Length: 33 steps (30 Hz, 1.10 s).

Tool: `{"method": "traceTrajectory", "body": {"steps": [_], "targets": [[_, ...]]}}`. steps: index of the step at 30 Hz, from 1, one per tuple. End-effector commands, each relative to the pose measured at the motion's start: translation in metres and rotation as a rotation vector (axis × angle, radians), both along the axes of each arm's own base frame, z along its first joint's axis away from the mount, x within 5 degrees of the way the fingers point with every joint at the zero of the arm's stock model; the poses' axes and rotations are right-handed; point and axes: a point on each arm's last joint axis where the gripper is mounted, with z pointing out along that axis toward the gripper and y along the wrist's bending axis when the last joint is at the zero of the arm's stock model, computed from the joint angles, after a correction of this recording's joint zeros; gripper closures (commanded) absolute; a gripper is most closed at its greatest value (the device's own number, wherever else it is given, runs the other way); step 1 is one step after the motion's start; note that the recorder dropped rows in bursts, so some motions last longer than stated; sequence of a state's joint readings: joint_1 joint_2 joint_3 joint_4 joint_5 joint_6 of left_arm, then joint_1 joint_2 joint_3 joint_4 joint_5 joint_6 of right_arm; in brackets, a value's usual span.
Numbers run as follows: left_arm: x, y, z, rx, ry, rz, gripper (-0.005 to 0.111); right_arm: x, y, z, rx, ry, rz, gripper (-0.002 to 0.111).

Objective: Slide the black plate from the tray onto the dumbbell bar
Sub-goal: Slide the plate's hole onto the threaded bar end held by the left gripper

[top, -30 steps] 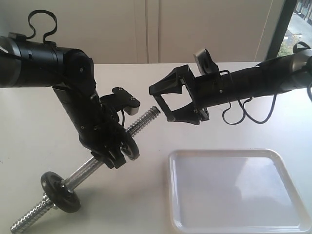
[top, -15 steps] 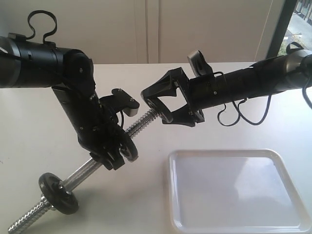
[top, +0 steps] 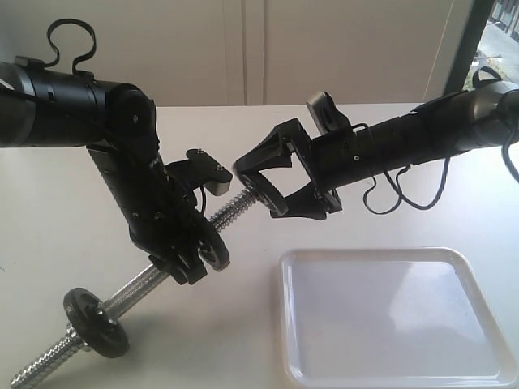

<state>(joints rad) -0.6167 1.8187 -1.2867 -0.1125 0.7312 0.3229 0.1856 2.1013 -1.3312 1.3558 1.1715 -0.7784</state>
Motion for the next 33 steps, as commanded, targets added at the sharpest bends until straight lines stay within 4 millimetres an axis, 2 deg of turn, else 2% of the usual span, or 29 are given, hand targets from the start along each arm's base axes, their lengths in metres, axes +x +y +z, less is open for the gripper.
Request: {"method": "traceTrajectory", "body": {"steps": [1, 6, 11, 19, 33], "targets": [[-0.003, -0.003, 0.021, -0.064, -0.031, 0.021, 0.107, -0.004, 0.003, 0.022, 0.065, -0.025, 0.020, 0.108], [-0.003, -0.003, 0.021, -0.065, -0.033, 0.021, 0.107, -0.007, 0.008, 0.023, 0.061, -0.027, 0.038, 0.108], [-0.003, -0.003, 0.021, -0.065, -0.033, 0.021, 0.107, -0.013, 0.022, 0.023, 0.061, -0.035, 0.078, 0.108], [-0.003, -0.003, 0.021, -0.067, -0.034, 0.024, 0.107, -0.020, 0.040, 0.009, 0.054, -0.001, 0.126, 0.108], [-0.003, -0.003, 0.021, -0.068, -0.036, 0.024, 0.107, -0.025, 0.051, 0.008, 0.066, -0.014, 0.156, 0.108]]}}
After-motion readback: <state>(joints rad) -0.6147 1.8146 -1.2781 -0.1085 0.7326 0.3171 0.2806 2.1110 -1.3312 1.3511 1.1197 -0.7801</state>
